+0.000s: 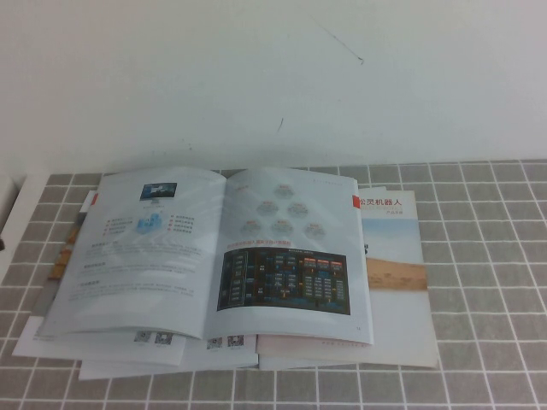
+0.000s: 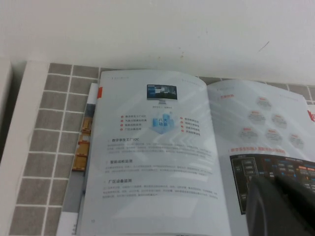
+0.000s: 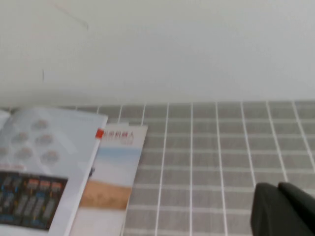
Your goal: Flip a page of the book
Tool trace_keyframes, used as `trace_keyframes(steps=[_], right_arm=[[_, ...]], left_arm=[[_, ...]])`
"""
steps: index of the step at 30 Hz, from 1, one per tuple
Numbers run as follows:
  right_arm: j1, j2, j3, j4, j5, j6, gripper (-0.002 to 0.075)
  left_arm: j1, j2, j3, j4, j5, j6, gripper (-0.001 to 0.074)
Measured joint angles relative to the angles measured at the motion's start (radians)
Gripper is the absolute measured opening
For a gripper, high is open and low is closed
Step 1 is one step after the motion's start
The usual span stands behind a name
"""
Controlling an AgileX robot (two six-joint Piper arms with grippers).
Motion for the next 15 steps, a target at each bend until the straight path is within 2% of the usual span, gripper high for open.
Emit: trace_keyframes(steps=[4,7,15], right_arm=[[0.001,0.070,0.000,0.065,0.123,-0.011,-0.0003],[0.004,0.132,0.000,0.161,0.190,-0.099,-0.0003],[0.006,0.353,0.000,0.669,0.205,-0.707,-0.0003]], left_arm=[[0.000,0.080,0.000,-0.027,-0.040,0.066,-0.0004],[0.000,0.175,0.000,-0.066,-0.047,0.157,-0.0004],[0.000,0.483,0.000,-0.263,-0.055,0.431,-0.0004]])
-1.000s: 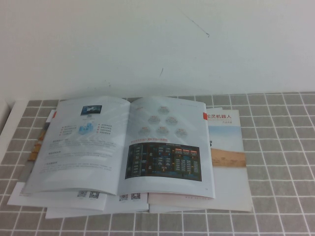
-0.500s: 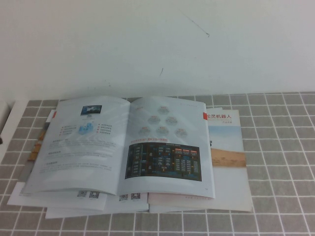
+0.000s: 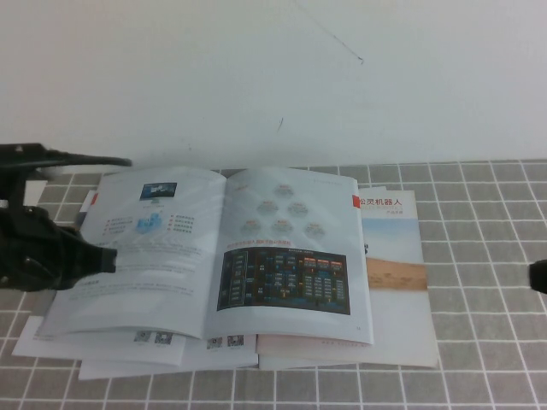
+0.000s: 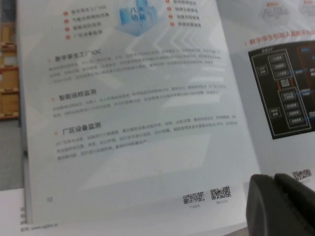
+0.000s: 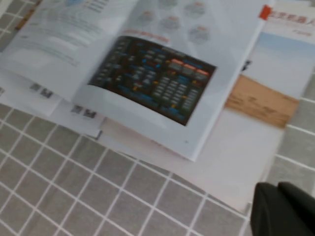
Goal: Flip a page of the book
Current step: Open the closed book
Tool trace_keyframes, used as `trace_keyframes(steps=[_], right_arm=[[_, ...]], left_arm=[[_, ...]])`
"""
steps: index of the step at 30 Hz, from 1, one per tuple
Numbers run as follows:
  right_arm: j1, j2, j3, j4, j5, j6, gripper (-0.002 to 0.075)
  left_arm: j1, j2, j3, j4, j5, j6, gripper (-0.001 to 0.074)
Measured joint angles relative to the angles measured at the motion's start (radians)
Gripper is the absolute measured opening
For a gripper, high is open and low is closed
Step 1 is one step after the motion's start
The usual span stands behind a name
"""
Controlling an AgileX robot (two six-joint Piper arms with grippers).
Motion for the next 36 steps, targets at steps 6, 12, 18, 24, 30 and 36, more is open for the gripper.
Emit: trace_keyframes(steps=[6,12,18,24,30,36], right_arm=[[0.015,0.247,-0.008,0.287,-0.002,-0.295,0.0054],[0.028,0.480,-0.108,0.420,0.039,-0.405,0.0264],[0.101,0.683,-0.264,0.443,0.059,-0.417,0.0321],[0.155,0.864,-0.393,0.444,0.067,-0.414,0.0330],[0.157,0.985,-0.461,0.444,0.067,-0.388,0.0334],[0.157,1.039,-0.484,0.449,0.072,-0.387,0.0335]], left_arm=[[0.000,0.164,0.000,-0.133,-0.025,0.195,-0.0004],[0.000,0.305,-0.039,-0.239,-0.038,0.335,-0.0004],[0.000,0.449,-0.094,-0.259,-0.037,0.365,-0.0004],[0.000,0.575,-0.120,-0.262,-0.021,0.396,-0.0004],[0.002,0.605,-0.132,-0.279,0.006,0.403,-0.0004],[0.004,0.607,-0.136,-0.286,0.012,0.405,-0.0004]])
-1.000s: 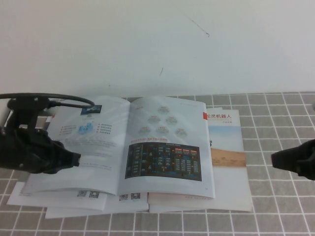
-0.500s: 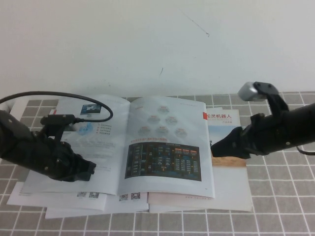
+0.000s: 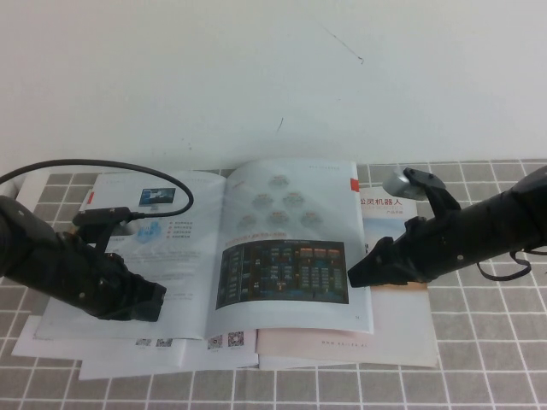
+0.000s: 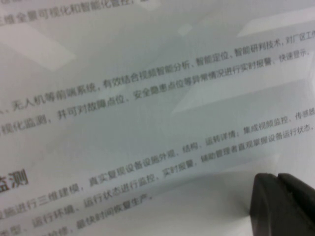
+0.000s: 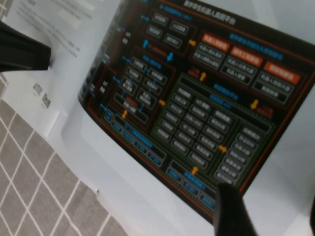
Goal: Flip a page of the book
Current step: Open the closed book
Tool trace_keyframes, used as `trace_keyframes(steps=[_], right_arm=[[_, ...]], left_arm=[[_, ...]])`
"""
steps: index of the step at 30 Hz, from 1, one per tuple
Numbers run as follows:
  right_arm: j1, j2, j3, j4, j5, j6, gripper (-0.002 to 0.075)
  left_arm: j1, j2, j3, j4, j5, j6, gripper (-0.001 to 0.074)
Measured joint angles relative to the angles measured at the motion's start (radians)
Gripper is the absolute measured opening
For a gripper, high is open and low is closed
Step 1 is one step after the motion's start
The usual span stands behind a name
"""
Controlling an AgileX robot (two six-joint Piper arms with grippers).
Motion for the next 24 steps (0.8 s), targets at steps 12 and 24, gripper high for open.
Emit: trace_keyframes(steps=[12,24], right_arm=[[0.000,0.004,-0.002,0.007,0.000,0.000,0.0335],[0.000,0.061,-0.002,0.058,-0.009,-0.025,0.0335]], left_arm=[[0.000,0.001,-0.001,-0.001,0.002,0.002,-0.0004],[0.000,0.001,-0.001,-0.004,0.002,0.003,-0.0004]])
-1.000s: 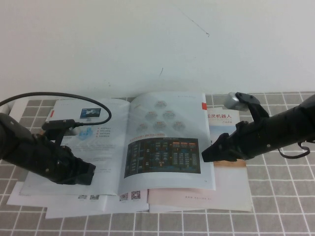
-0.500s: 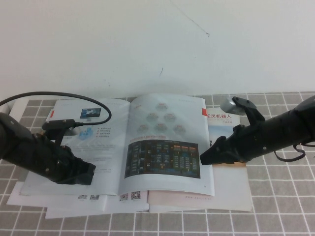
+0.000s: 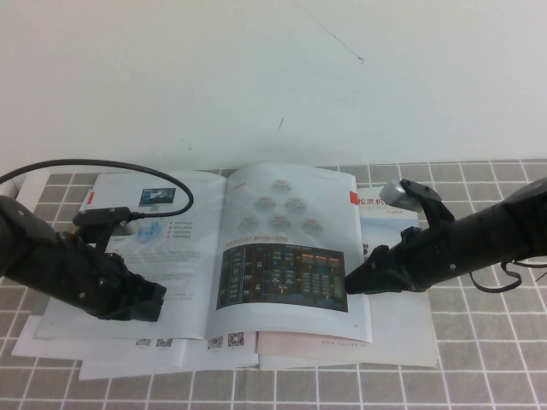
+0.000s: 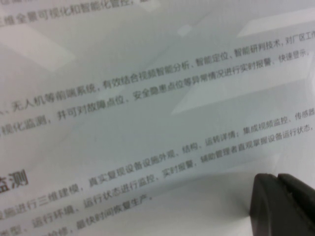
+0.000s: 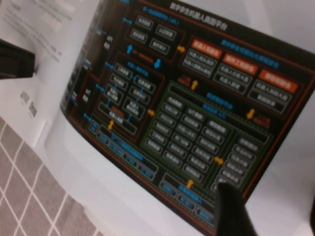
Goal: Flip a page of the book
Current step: Open the closed book
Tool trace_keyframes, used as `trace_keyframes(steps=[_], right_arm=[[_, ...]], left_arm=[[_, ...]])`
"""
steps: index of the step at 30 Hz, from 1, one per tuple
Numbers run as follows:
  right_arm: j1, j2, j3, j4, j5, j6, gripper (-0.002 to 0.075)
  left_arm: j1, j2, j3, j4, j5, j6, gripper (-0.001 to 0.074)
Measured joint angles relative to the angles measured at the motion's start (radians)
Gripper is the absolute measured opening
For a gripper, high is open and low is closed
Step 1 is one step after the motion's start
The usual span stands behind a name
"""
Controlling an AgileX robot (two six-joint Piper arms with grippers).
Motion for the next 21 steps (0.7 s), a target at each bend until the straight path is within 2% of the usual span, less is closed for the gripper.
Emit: trace_keyframes(steps=[10,21], right_arm=[[0.000,0.007,0.000,0.116,0.022,-0.077,0.0336],[0.000,0.010,-0.002,-0.022,-0.030,0.003,0.0336]], left_arm=[[0.000,0.000,0.000,0.000,0.000,0.000,-0.0004],[0.000,0.000,0.000,0.000,0.000,0.000,-0.0004]])
